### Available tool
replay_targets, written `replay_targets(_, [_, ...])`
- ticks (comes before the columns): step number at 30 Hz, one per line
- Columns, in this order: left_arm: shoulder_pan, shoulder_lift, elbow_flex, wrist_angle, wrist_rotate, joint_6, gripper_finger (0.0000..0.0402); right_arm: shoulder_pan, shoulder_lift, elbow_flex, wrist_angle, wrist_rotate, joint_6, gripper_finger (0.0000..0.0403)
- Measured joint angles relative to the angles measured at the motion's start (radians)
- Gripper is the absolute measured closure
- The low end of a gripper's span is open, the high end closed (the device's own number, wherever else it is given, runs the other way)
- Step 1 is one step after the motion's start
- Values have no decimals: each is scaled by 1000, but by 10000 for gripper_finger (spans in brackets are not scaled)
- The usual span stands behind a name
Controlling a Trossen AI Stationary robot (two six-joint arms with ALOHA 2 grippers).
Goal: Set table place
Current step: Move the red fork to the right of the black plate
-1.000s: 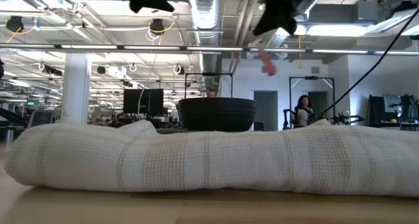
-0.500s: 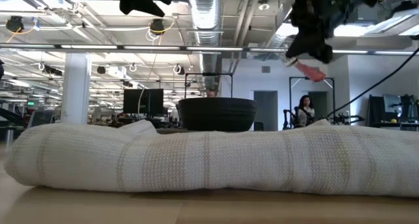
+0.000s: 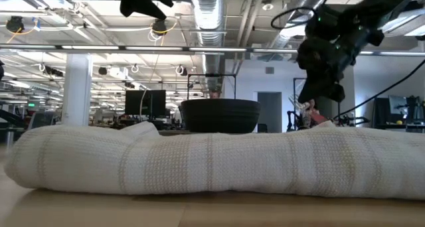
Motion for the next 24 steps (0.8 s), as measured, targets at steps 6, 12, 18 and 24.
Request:
replay_targets(6, [0,0,0,-2,0,-27,166,-60,62,-71,134,-77,-25,386])
replay_targets(12, [0,0,0,-1,0,-29,166,-95,163,-73,158,-111,-79,386])
replay_targets(18, [0,0,0,-1,0,-34,166,-105,281,-72,257,-117,-91,386])
replay_targets(24, [0,0,0,-17,0,-40,166,-112,371,-67,318,-96,-72,386])
